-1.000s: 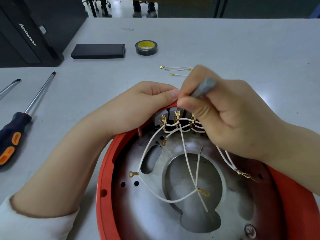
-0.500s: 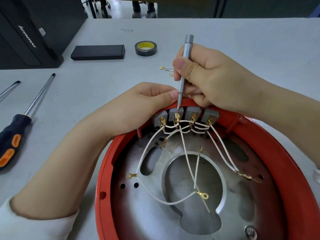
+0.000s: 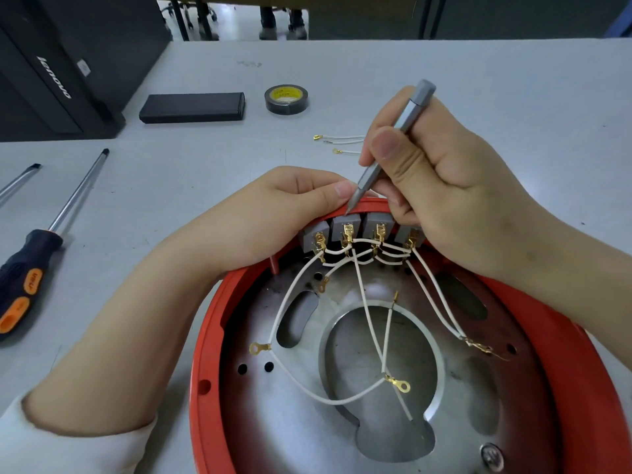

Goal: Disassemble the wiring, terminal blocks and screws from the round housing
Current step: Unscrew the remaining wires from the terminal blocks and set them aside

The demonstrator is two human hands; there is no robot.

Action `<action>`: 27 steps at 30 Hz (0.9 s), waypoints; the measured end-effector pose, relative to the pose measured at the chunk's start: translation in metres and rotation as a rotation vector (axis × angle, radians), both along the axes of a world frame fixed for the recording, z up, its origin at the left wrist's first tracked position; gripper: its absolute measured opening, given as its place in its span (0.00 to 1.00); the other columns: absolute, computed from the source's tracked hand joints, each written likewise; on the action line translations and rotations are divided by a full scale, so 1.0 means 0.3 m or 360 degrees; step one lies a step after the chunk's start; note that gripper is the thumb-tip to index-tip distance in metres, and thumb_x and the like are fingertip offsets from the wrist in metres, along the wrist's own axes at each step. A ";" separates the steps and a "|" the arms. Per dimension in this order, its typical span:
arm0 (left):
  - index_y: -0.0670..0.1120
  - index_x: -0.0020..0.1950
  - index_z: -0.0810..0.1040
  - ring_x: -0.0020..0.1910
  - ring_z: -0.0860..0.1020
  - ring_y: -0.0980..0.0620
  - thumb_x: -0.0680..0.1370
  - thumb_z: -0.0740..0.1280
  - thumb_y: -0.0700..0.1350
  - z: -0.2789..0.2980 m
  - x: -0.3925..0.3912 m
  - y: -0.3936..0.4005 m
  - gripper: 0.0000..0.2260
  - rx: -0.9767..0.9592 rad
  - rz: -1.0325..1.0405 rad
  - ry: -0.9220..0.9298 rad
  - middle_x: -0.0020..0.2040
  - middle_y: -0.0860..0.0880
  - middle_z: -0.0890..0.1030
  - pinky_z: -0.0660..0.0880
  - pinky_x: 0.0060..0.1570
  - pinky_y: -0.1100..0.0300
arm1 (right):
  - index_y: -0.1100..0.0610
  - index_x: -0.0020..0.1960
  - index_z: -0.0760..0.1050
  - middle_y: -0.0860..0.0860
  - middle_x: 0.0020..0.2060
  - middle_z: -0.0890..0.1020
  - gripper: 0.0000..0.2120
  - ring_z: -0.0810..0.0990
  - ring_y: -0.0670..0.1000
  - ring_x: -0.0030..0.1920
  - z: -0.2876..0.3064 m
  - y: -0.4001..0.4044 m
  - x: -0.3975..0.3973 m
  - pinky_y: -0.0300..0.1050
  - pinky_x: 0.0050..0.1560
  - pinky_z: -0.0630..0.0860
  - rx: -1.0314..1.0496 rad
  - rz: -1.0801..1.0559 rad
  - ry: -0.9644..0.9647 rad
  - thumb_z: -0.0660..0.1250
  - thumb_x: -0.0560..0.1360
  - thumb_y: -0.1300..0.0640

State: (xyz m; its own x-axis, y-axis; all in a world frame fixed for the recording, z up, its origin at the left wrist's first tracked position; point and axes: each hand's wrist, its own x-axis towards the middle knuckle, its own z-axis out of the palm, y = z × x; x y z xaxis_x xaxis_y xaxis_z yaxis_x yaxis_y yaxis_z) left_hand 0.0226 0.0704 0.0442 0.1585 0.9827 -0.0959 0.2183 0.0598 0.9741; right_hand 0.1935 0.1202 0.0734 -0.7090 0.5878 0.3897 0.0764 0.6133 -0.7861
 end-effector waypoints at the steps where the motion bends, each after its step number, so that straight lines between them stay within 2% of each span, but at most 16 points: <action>1: 0.39 0.58 0.80 0.56 0.79 0.38 0.82 0.58 0.45 0.000 0.000 0.000 0.15 -0.0002 0.0008 0.0007 0.53 0.39 0.83 0.74 0.60 0.48 | 0.52 0.47 0.67 0.38 0.29 0.73 0.06 0.72 0.42 0.28 -0.001 -0.001 0.002 0.30 0.31 0.67 0.0008 -0.0003 0.0000 0.54 0.82 0.54; 8: 0.41 0.59 0.80 0.57 0.80 0.40 0.82 0.58 0.46 0.001 -0.002 -0.001 0.14 -0.0009 0.0014 0.0023 0.54 0.40 0.83 0.73 0.62 0.46 | 0.50 0.46 0.66 0.35 0.29 0.74 0.06 0.75 0.40 0.30 -0.002 -0.007 0.005 0.28 0.32 0.68 0.0025 0.0006 -0.0022 0.54 0.82 0.54; 15: 0.41 0.59 0.80 0.56 0.80 0.39 0.82 0.58 0.45 -0.001 -0.001 0.000 0.15 0.0004 0.0013 0.0023 0.54 0.40 0.83 0.74 0.61 0.46 | 0.49 0.46 0.66 0.35 0.28 0.74 0.07 0.73 0.41 0.28 -0.003 -0.005 -0.001 0.29 0.31 0.67 0.0036 -0.0028 -0.0041 0.54 0.82 0.53; 19: 0.41 0.58 0.80 0.56 0.80 0.40 0.81 0.58 0.46 0.000 -0.003 0.002 0.15 -0.0004 -0.0008 0.0014 0.53 0.41 0.84 0.74 0.60 0.49 | 0.52 0.44 0.67 0.35 0.24 0.72 0.09 0.73 0.38 0.25 0.019 0.024 -0.025 0.27 0.26 0.67 -0.0166 -0.0042 -0.0150 0.53 0.83 0.55; 22: 0.43 0.57 0.81 0.54 0.82 0.43 0.80 0.59 0.46 0.000 -0.002 0.002 0.14 -0.0007 -0.0024 -0.0018 0.51 0.44 0.85 0.76 0.59 0.54 | 0.54 0.43 0.68 0.39 0.20 0.70 0.11 0.71 0.40 0.21 0.037 0.049 -0.052 0.28 0.23 0.65 -0.0263 -0.0052 -0.0267 0.53 0.83 0.54; 27: 0.44 0.56 0.81 0.52 0.82 0.46 0.78 0.60 0.49 -0.005 -0.004 0.006 0.15 0.0034 -0.0006 0.0057 0.51 0.44 0.85 0.76 0.57 0.54 | 0.57 0.43 0.67 0.47 0.21 0.63 0.13 0.60 0.42 0.17 0.055 0.071 -0.078 0.33 0.18 0.58 -0.0569 0.0004 -0.0376 0.52 0.83 0.53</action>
State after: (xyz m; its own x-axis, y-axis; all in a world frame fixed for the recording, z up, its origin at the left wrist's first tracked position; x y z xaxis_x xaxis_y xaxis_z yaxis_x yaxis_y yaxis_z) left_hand 0.0213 0.0722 0.0427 0.1590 0.9840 -0.0805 0.2535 0.0382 0.9666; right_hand 0.1700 0.1414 0.0900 -0.7560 0.6545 -0.0115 0.2787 0.3060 -0.9103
